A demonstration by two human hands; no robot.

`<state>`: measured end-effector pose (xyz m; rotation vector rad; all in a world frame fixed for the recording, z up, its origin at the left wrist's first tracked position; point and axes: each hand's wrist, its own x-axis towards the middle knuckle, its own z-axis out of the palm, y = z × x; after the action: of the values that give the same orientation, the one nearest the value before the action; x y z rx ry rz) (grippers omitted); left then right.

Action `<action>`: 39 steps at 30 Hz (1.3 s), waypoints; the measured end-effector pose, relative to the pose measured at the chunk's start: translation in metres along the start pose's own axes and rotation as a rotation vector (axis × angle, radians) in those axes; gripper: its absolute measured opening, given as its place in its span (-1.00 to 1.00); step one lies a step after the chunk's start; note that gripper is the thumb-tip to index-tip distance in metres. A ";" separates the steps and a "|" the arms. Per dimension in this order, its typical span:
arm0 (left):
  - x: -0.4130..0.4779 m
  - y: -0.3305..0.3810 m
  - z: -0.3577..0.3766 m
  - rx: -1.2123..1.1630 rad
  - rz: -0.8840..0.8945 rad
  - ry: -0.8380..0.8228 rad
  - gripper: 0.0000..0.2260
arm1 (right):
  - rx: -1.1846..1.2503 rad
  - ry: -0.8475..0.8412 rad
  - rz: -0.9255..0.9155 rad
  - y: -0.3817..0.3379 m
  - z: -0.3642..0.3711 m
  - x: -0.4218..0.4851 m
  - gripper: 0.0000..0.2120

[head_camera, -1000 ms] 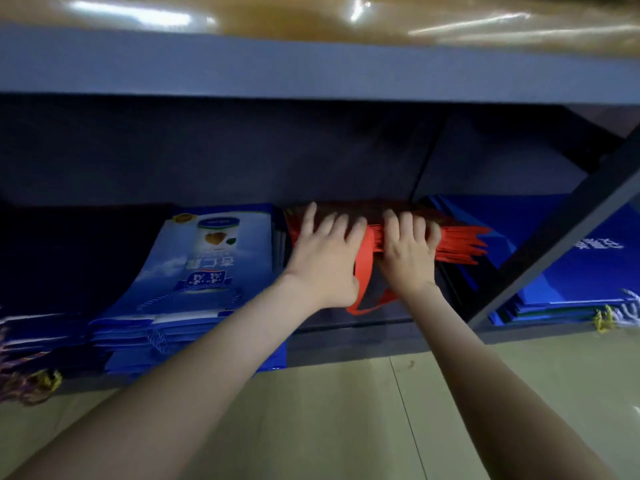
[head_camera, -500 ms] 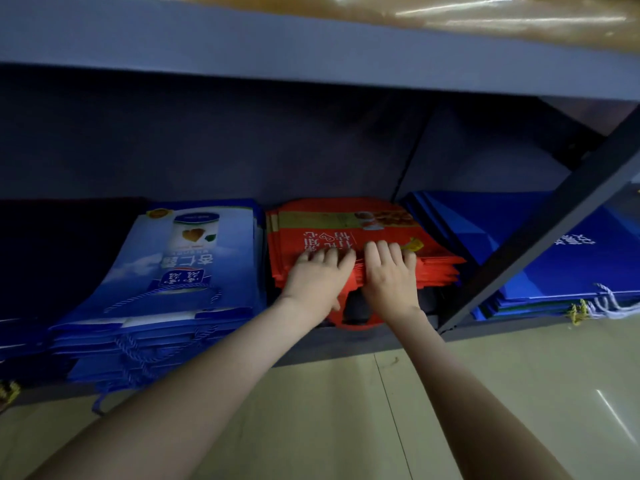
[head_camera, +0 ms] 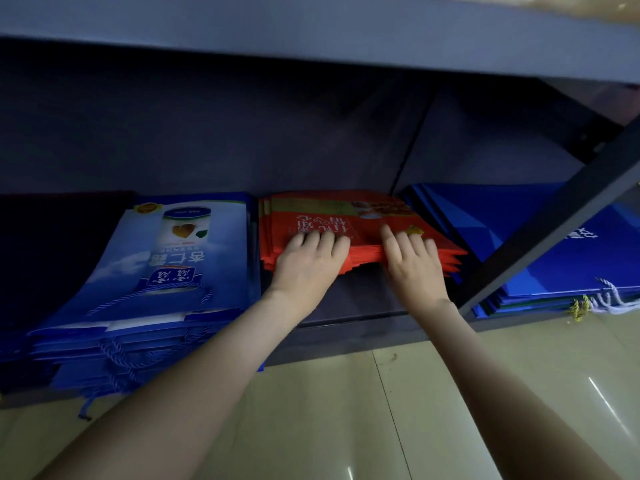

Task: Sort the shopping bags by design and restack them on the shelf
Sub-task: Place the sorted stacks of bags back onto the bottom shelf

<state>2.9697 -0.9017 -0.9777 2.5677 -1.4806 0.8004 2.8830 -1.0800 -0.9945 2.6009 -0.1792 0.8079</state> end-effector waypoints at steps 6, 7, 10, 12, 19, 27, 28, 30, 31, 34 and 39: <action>-0.063 0.006 0.019 0.004 0.022 -0.769 -0.28 | 0.063 -0.221 -0.035 -0.033 0.030 -0.067 -0.62; -0.066 0.003 0.015 0.000 -0.027 -0.809 -0.28 | 0.127 -0.296 0.005 -0.036 0.033 -0.074 -0.59; -0.066 0.001 0.009 0.020 -0.131 -0.843 -0.35 | 0.360 -0.454 -0.012 -0.033 0.029 -0.078 -0.41; -0.063 0.006 0.010 0.070 -0.135 -0.829 -0.46 | 0.433 -0.513 -0.075 -0.025 0.023 -0.075 -0.31; -0.066 0.014 0.012 0.129 -0.177 -0.859 -0.41 | 0.597 -0.718 -0.181 -0.003 0.014 -0.067 -0.05; -0.069 0.009 0.019 0.125 -0.170 -0.819 -0.15 | 0.542 -0.561 -0.177 -0.039 -0.004 -0.046 -0.25; -0.067 0.008 0.018 0.118 -0.174 -0.814 -0.24 | 0.538 -0.518 -0.213 -0.052 -0.002 -0.043 -0.27; -0.064 0.007 0.014 0.097 -0.168 -0.765 -0.43 | 0.510 -0.436 -0.223 -0.069 0.006 -0.038 -0.26; -0.063 0.006 0.013 0.099 -0.155 -0.741 -0.50 | 0.500 -0.417 -0.195 -0.072 0.010 -0.035 -0.24; -0.063 0.005 0.007 0.161 -0.140 -0.743 -0.59 | 0.509 -0.381 -0.150 -0.076 0.012 -0.027 -0.23; -0.057 0.002 -0.005 0.178 -0.134 -0.639 -0.59 | 0.435 -0.223 -0.143 -0.073 0.010 -0.019 -0.38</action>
<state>2.9434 -0.8569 -1.0008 3.2063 -1.3754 0.0835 2.8898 -1.0180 -1.0381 3.0680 0.1366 0.5519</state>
